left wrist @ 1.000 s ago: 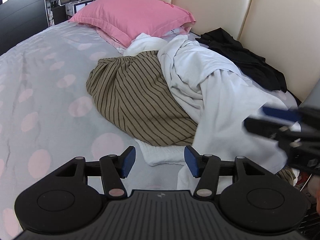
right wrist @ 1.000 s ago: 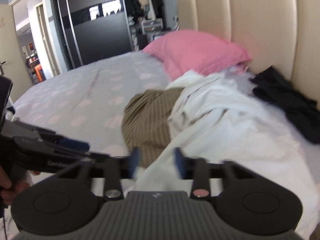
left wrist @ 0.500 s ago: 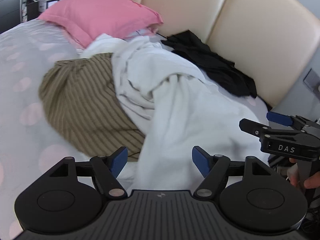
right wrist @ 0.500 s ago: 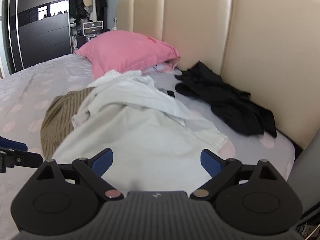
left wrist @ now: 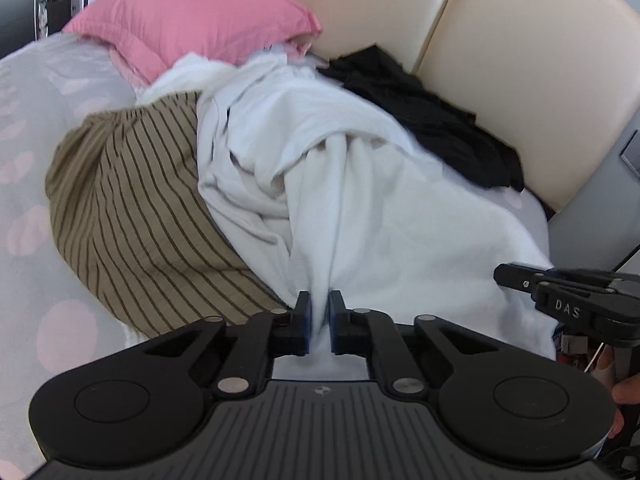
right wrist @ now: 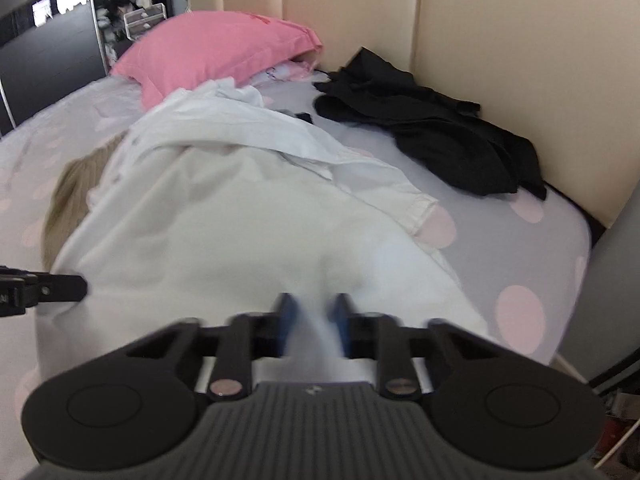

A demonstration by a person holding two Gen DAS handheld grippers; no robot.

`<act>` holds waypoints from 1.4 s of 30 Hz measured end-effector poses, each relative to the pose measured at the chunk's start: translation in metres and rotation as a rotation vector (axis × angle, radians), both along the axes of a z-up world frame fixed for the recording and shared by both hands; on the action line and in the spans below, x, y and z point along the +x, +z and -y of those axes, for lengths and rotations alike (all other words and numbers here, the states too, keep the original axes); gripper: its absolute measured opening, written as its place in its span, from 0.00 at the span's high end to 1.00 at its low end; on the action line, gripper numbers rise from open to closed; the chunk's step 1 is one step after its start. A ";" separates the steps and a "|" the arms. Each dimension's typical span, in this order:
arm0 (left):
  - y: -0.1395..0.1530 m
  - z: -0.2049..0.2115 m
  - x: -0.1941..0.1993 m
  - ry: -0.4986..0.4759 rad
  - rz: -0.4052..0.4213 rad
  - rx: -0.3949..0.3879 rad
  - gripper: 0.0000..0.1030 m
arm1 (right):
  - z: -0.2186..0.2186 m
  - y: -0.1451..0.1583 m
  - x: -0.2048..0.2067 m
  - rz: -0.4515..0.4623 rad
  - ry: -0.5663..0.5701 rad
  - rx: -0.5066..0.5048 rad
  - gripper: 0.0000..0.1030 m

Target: Fold clothes

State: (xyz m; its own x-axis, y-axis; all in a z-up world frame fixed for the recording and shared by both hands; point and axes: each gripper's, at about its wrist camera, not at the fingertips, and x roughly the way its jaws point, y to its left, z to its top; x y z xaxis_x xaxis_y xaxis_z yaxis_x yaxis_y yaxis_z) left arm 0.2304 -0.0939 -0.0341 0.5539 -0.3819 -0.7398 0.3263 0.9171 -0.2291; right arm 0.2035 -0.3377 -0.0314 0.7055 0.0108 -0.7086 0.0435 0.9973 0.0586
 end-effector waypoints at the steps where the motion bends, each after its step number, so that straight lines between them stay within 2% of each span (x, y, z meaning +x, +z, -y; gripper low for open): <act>1: 0.007 -0.001 -0.003 0.003 0.023 0.006 0.95 | -0.002 0.003 -0.002 0.010 0.002 -0.001 0.99; 5: 0.039 -0.013 -0.017 0.028 0.101 0.033 0.95 | -0.009 0.015 -0.008 0.045 0.034 0.040 0.98; 7: 0.054 -0.025 -0.024 0.052 0.133 0.043 0.95 | -0.013 0.020 -0.011 0.061 0.048 0.071 0.93; 10: 0.074 -0.053 -0.037 0.096 0.157 0.055 0.95 | -0.025 0.030 -0.015 0.097 0.076 0.058 0.83; 12: 0.085 -0.077 -0.048 0.129 0.160 0.059 0.96 | -0.035 0.039 -0.018 0.126 0.098 0.053 0.58; 14: 0.097 -0.100 -0.062 0.160 0.165 0.072 0.95 | -0.049 0.048 -0.022 0.156 0.133 0.044 0.53; 16: 0.107 -0.123 -0.080 0.184 0.173 0.099 0.95 | -0.066 0.055 -0.025 0.176 0.176 0.023 0.43; 17: 0.111 -0.134 -0.090 0.196 0.175 0.115 0.95 | -0.075 0.058 -0.027 0.182 0.205 0.019 0.33; 18: 0.115 -0.145 -0.100 0.208 0.176 0.130 0.95 | -0.085 0.060 -0.029 0.185 0.238 0.018 0.28; 26: 0.129 -0.242 -0.196 0.351 0.118 0.211 0.95 | -0.169 0.074 -0.051 0.144 0.502 0.035 0.22; 29: 0.131 -0.281 -0.237 0.443 0.093 0.250 0.95 | -0.199 0.077 -0.062 0.121 0.590 0.015 0.21; 34: 0.121 -0.347 -0.301 0.616 0.008 0.258 0.95 | -0.243 0.070 -0.080 0.043 0.713 0.005 0.20; 37: 0.114 -0.375 -0.327 0.690 -0.027 0.261 0.95 | -0.269 0.061 -0.093 -0.024 0.780 -0.007 0.20; 42: 0.097 -0.396 -0.342 0.697 -0.103 0.250 0.92 | -0.303 0.039 -0.107 -0.134 0.848 -0.021 0.20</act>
